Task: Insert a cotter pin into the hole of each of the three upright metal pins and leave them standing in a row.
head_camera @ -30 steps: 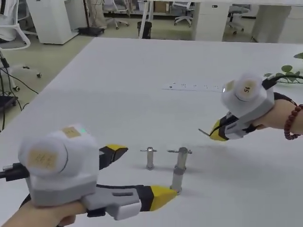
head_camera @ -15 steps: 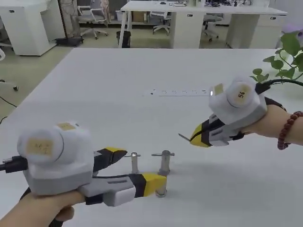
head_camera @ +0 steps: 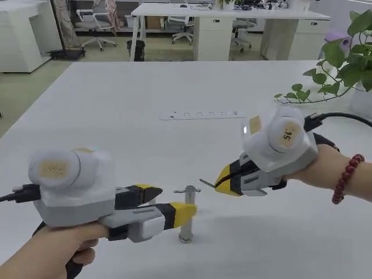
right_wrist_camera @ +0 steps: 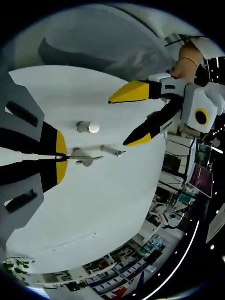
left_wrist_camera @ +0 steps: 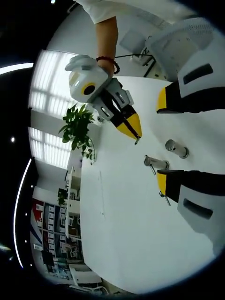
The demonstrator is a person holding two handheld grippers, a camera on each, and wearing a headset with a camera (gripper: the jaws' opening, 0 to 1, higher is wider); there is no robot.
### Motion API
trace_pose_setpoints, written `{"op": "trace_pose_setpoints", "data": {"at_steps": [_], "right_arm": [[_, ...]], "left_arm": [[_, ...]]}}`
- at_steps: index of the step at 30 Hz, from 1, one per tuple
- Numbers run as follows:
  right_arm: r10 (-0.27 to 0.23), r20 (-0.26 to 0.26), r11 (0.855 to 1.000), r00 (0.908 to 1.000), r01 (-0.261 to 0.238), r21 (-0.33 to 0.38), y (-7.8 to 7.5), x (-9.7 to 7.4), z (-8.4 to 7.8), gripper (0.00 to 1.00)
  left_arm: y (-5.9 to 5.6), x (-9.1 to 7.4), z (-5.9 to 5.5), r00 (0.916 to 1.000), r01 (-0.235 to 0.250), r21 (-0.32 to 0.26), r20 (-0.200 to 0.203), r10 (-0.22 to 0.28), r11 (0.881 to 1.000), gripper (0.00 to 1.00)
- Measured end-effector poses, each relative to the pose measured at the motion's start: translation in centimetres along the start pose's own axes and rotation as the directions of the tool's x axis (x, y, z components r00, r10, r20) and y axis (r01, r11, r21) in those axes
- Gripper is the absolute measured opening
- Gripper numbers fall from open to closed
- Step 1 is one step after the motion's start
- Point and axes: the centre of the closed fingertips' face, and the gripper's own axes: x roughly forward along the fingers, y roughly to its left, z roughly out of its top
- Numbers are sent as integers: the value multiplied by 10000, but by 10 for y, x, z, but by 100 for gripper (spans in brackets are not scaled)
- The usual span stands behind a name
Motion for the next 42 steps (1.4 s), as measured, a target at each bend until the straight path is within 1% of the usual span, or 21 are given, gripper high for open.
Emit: {"op": "trace_pose_setpoints", "data": {"at_steps": [2, 5, 9, 12, 15, 21, 24, 29, 31, 39, 42], "right_arm": [[38, 16, 9999, 10000, -38, -149, 3, 1, 1, 2], [88, -9, 9988, 10000, -88, -491, 7, 2, 4, 2], [147, 41, 9976, 9999, -144, -675, 10, 2, 8, 2], [166, 145, 9961, 9998, -153, -868, 12, 2, 13, 2], [162, 144, 9930, 9998, -144, -1170, 15, 2, 17, 2], [130, 176, 9854, 9998, -99, -1702, 18, 1, 25, 2], [179, 163, 9816, 9997, -144, -1905, 21, 2, 27, 2], [129, 132, 9736, 9998, -96, -2280, 23, 1, 31, 2], [93, 108, 9703, 9999, -64, -2420, 23, 1, 32, 2], [80, 156, 9682, 9998, -39, -2503, 24, 1, 36, 2], [36, 188, 9667, 9998, 13, -2558, 24, 2, 38, 2]], "left_arm": [[1, 4, 0, 10000, 13, 67, -96, -13, 10000, 44], [0, 9, 1, 9998, 127, -91, -127, -129, 9999, 42], [1, 13, 2, 9997, 197, -325, -127, -202, 9993, 38], [-1, 14, 4, 9993, 381, -811, 9, -382, 9960, 33], [-3, 15, 5, 9987, 509, -1110, 150, -495, 9925, 31], [-4, 15, 8, 9974, 714, -1599, 211, -689, 9845, 22], [-5, 15, 8, 9968, 798, -1686, 205, -775, 9824, 19], [-11, 16, 7, 9947, 1027, -1911, 130, -1021, 9762, 13], [-12, 17, 6, 9945, 1044, -1989, 108, -1043, 9745, 12], [-7, 18, 4, 9955, 936, -2229, 78, -943, 9703, 1], [-6, 18, 4, 9955, 943, -2254, 105, -944, 9697, 2]]}}
